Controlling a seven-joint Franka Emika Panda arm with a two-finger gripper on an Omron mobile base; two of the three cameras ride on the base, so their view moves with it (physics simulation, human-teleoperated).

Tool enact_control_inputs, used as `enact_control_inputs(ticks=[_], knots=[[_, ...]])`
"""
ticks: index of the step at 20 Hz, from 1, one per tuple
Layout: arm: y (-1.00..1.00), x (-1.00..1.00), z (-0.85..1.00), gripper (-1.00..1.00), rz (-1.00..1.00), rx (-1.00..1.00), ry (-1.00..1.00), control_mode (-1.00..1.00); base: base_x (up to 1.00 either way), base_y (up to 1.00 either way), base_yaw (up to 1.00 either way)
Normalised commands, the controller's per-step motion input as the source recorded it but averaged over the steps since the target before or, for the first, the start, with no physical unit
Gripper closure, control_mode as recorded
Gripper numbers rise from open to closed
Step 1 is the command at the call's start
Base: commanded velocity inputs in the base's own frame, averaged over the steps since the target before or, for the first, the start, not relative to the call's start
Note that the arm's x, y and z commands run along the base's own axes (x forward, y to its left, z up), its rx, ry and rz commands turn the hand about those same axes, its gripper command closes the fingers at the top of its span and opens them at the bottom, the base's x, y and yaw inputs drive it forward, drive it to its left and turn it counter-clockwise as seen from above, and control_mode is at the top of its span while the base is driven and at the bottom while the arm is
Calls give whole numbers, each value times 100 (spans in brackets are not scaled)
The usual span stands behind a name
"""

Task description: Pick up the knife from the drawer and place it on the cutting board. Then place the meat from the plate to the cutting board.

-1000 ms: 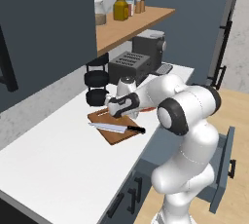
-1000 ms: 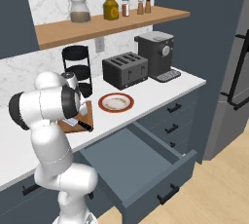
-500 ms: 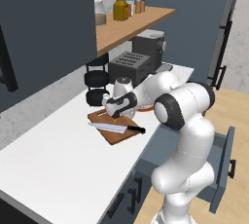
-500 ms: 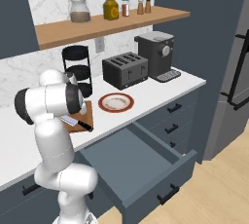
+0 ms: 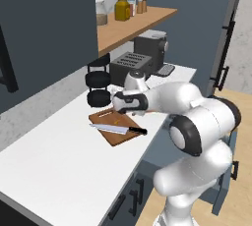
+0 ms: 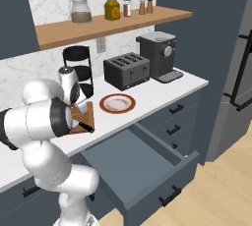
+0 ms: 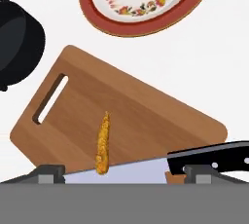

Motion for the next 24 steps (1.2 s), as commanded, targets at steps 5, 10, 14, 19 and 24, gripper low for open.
enact_control_inputs(ticks=[5, 10, 14, 19, 24], knots=[[-57, -96, 78, -100, 0, 2, 0, -100, 0, 0, 0], [-45, -88, 79, -100, 0, 0, 0, -100, 0, 0, 0], [-51, -75, 64, -100, 0, 0, 0, -100, 0, 0, 0], [-53, -67, 32, -100, -4, 0, -4, -100, 0, 0, 0], [-40, -69, 2, -100, -4, 0, -5, -100, 0, 0, 0]])
